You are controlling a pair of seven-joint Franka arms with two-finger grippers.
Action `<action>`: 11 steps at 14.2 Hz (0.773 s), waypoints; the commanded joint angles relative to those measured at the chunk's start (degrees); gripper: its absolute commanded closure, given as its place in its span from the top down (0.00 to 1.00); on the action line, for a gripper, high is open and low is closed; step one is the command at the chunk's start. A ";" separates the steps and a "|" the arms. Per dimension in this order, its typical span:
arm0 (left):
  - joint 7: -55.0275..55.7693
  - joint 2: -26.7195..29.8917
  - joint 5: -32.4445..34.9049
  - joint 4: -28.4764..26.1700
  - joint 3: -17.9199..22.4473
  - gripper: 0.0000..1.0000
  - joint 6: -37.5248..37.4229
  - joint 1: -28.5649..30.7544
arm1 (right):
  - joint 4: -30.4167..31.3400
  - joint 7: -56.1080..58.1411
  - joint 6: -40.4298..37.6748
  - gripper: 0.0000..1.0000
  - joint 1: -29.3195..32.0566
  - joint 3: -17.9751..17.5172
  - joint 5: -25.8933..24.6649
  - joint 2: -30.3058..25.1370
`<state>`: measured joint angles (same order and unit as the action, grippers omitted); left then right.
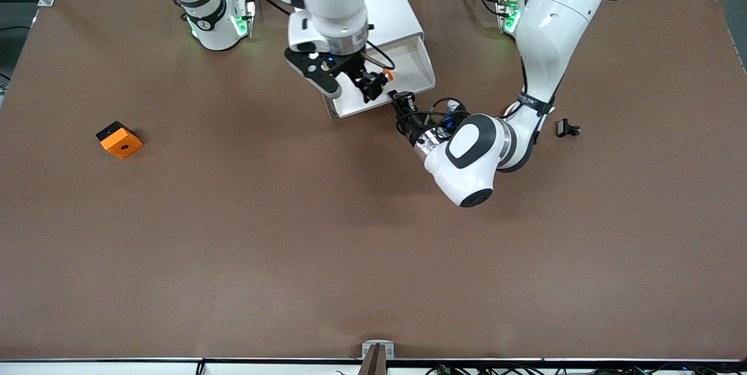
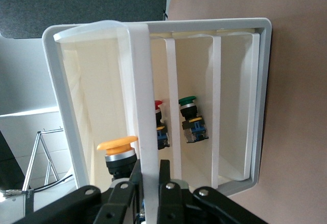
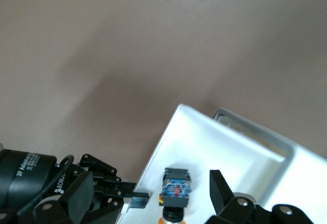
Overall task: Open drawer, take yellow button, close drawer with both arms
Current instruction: 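Pull the drawer open with the left gripper while the right gripper reaches in, then grasp the red button with the right gripper while the left gripper releases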
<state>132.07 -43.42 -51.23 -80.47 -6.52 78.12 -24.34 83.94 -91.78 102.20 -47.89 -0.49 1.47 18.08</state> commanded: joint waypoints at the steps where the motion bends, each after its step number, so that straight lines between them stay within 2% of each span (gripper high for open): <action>1: -1.20 -1.31 -0.89 2.07 0.37 0.15 0.36 0.61 | -1.59 -1.74 0.01 1.00 -0.36 0.58 0.73 2.22; 5: -1.03 -1.31 -0.98 3.30 0.37 0.15 0.36 1.92 | 0.60 -1.74 0.19 1.00 -0.54 0.67 0.73 2.66; 6: -1.20 -1.22 -1.06 3.39 0.37 0.42 0.36 2.10 | 0.69 -1.74 0.28 1.00 -0.62 0.67 0.73 3.18; 7: -1.20 -1.14 -1.06 3.56 0.37 0.99 0.36 2.01 | 0.69 -1.74 0.28 1.00 -0.80 0.58 0.82 3.54; 11: -1.03 -0.70 -0.89 4.53 0.37 1.00 0.28 2.19 | 0.61 -1.82 1.85 1.00 -2.21 0.58 0.91 5.03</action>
<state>131.20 -43.74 -51.23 -77.43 -6.37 78.81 -22.13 84.80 -92.79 103.14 -49.05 -0.25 1.56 22.55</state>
